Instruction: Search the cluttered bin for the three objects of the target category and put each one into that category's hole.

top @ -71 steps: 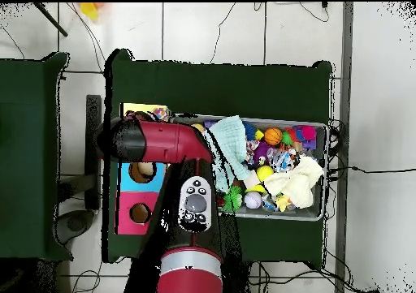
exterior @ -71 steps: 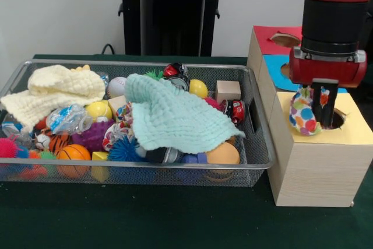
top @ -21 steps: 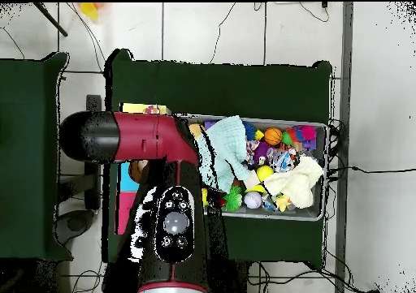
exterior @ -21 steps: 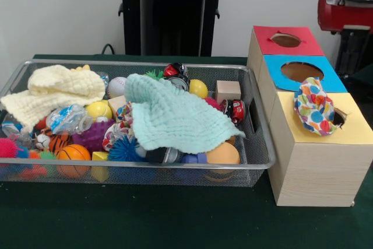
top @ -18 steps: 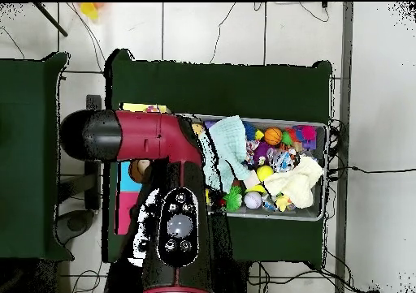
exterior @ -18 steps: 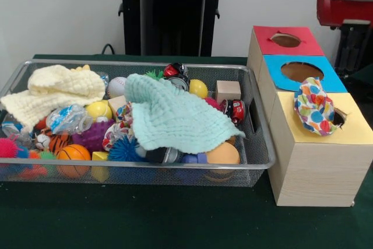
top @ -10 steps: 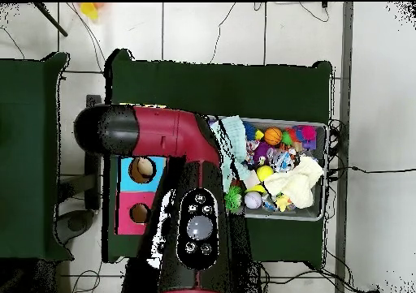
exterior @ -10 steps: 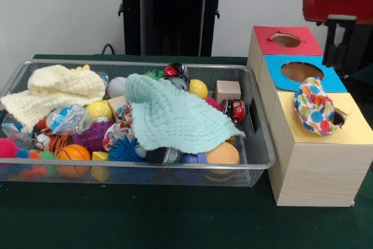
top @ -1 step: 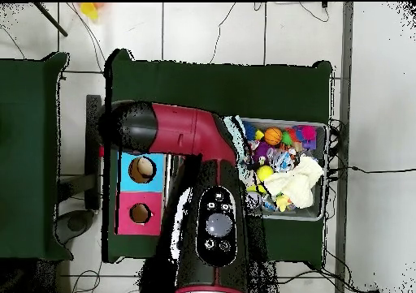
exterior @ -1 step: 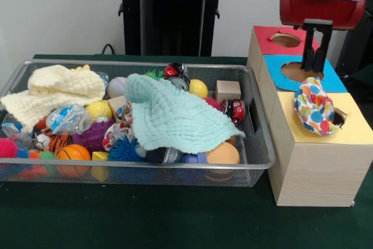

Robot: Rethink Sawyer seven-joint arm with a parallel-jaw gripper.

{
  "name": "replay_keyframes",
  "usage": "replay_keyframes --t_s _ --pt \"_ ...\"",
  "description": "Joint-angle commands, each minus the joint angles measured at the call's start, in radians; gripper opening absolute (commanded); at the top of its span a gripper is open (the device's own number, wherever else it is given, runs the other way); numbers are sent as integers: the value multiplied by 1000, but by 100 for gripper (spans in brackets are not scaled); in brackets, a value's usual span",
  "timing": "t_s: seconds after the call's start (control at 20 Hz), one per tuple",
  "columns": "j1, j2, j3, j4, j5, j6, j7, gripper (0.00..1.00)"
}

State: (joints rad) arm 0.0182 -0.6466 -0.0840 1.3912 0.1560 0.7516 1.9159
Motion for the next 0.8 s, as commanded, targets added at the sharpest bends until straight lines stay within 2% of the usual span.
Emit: replay_keyframes --t_s 0.05,0.8 --pt "-53 90 108 89 -61 -131 -4 0" --pt "-40 162 108 71 -85 -235 40 0"
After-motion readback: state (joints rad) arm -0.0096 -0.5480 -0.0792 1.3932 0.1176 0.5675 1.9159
